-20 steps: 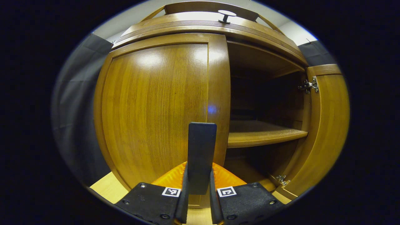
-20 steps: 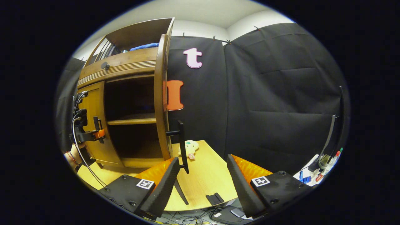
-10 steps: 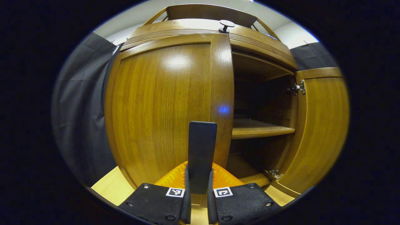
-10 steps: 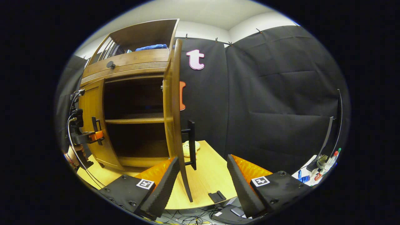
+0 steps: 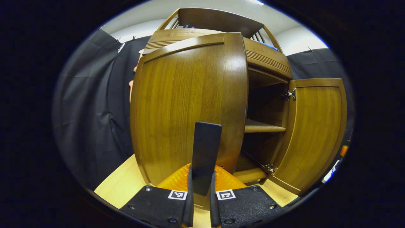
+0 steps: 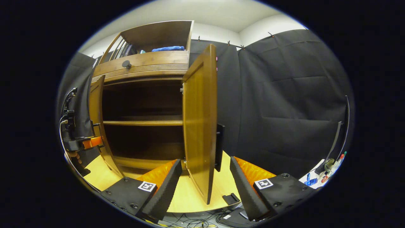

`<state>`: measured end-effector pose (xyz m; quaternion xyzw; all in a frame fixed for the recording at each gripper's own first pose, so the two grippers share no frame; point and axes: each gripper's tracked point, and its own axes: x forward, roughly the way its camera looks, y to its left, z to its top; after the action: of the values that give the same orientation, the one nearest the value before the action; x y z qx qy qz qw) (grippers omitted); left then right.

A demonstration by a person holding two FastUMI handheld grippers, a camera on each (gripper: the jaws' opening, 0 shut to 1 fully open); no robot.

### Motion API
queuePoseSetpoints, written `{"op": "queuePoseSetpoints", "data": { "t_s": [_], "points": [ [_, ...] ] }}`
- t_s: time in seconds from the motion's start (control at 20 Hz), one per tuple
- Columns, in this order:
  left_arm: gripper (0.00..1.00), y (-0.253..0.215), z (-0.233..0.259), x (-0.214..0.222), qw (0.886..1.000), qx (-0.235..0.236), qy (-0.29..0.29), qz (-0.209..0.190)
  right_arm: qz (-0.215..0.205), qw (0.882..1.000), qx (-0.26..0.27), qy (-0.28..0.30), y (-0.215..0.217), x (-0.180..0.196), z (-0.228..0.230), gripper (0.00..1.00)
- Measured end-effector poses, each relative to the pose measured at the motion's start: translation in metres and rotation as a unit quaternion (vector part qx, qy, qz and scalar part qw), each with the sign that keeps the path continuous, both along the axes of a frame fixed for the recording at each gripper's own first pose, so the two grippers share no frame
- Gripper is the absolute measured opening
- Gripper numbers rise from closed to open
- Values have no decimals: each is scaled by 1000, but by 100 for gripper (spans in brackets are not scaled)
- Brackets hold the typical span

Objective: Open the right door of the double-door shoe cabinet with the right hand, and open the left door with the left hand.

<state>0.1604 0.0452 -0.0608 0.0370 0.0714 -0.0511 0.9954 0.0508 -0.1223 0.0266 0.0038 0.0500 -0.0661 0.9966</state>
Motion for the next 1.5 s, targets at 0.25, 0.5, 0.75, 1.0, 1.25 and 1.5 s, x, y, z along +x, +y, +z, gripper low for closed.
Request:
{"op": "queuePoseSetpoints", "data": {
  "t_s": [0.25, 0.5, 0.75, 1.0, 1.25, 1.5],
  "points": [
    [17, 17, 4, -22, 1000, -1, -2, -11, 7, 1000, 5, -2, 31, -1, -4, 98],
    [11, 44, 7, -43, 1000, 0, 3, -14, 16, 1000, 4, -6, 62, 0, -3, 98],
    [10, 65, 13, -57, 1000, 2, 2, -11, 29, 1000, -3, -7, 81, 3, -1, 98],
    [8, 84, 16, -66, 1000, 13, 5, -4, 43, 999, -4, -5, 98, 8, -2, 92],
    [7, 113, 23, -78, 1000, 17, 3, 20, 60, 998, -9, -4, 117, 11, -3, 100],
    [2, 149, 30, -85, 998, 18, 0, 54, 76, 997, -9, -5, 133, 14, -3, 98]
  ]
}}
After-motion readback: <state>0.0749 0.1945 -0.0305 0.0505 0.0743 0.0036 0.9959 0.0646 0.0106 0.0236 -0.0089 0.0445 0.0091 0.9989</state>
